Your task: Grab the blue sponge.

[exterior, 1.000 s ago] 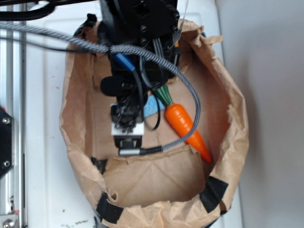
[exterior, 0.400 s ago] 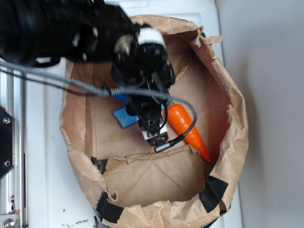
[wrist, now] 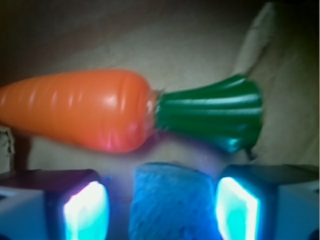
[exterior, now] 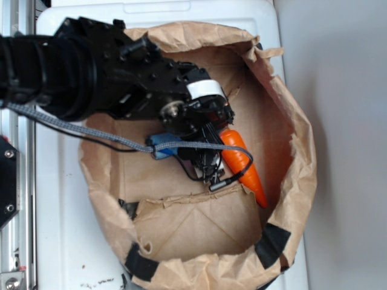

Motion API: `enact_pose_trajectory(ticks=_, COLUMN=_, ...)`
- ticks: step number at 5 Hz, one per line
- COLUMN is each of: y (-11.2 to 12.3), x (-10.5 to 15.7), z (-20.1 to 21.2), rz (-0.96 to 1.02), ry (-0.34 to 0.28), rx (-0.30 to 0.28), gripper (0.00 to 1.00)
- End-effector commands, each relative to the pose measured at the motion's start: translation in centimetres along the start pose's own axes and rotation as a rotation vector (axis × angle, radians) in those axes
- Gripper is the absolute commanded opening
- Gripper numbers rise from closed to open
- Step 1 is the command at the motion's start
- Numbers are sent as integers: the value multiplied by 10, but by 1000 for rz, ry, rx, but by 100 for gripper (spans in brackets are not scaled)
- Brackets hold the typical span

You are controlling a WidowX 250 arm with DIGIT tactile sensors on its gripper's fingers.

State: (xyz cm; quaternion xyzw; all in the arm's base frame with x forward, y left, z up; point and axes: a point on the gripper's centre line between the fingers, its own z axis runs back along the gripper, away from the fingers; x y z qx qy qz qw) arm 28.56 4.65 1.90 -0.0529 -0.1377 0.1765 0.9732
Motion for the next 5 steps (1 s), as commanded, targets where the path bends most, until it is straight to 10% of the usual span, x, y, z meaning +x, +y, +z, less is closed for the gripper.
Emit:
enact_pose_trajectory(ticks=1, y=-17, x=11, z=35, rz=-113, ry=-25, rx=-99, gripper=0)
enact_pose_trajectory(ticks=4, y=-21, x=39, z=152, rz=-47, ry=83, rx=-286, gripper=0)
enact_pose_trajectory(ticks=5, y=-21, x=28, z=145, rz=-187, ry=45, rx=-241, gripper=72)
